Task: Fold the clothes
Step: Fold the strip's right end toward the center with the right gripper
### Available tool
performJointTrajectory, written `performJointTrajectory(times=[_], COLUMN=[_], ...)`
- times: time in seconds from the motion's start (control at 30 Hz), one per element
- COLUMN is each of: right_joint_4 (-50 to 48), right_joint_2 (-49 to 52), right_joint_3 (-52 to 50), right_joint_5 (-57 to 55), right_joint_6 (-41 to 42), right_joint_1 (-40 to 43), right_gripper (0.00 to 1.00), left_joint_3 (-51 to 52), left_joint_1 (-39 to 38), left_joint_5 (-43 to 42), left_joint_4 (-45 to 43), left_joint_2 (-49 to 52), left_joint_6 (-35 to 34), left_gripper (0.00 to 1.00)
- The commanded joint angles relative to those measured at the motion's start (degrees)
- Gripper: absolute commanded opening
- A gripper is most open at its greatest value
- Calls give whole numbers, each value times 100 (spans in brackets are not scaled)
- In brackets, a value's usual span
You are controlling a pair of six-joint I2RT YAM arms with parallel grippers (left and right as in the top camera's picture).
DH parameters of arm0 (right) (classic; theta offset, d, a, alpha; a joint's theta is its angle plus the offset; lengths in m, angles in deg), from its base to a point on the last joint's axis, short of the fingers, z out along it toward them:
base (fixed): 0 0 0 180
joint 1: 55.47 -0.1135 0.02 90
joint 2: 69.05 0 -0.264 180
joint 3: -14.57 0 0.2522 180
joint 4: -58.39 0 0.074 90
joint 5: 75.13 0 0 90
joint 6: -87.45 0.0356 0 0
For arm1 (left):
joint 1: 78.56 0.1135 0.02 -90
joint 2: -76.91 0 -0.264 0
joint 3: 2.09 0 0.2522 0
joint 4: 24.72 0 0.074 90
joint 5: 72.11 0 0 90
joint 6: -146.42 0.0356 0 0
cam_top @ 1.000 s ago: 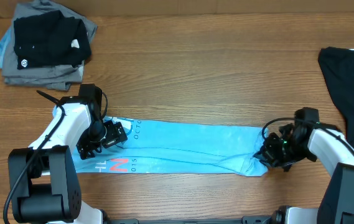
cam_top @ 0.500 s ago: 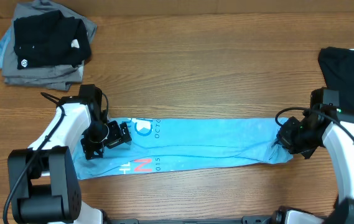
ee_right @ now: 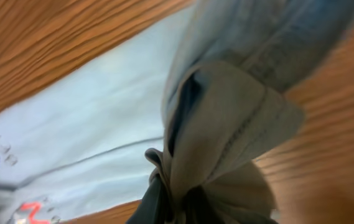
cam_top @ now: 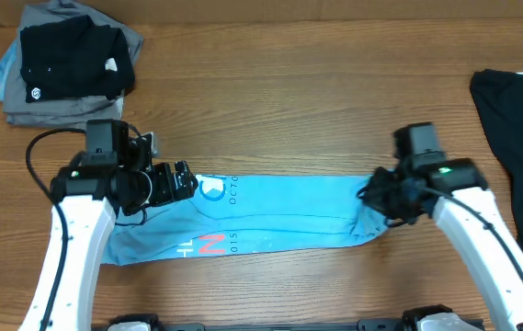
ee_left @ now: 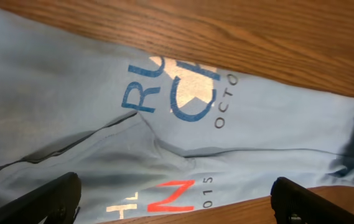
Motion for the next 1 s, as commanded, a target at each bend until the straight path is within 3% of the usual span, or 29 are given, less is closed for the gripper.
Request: performJointTrajectory(times=[0.0, 0.37, 0.67, 0.97], right_joint_4=[-197, -1318, -2201, -2693], right_joint_2=[-105, 122, 984, 1119], right_joint_3=[175, 175, 175, 175], right_joint_5=[181, 302, 960, 949], right_joint_6=[533, 1292, 1731, 2122], right_joint_1=[-601, -2302, -2905, -3390], right_gripper=[4, 4, 4, 4], left_joint_3=[-98, -98, -98, -96], left_joint_1=[-4, -4, -4, -4], left_joint_5=[-101, -101, -28, 282], left_joint_4=[17, 118, 140, 313], left_joint_2=[-140, -118, -118, -118], left_joint_6=[140, 131, 138, 136], left_gripper=[100, 100, 100, 100])
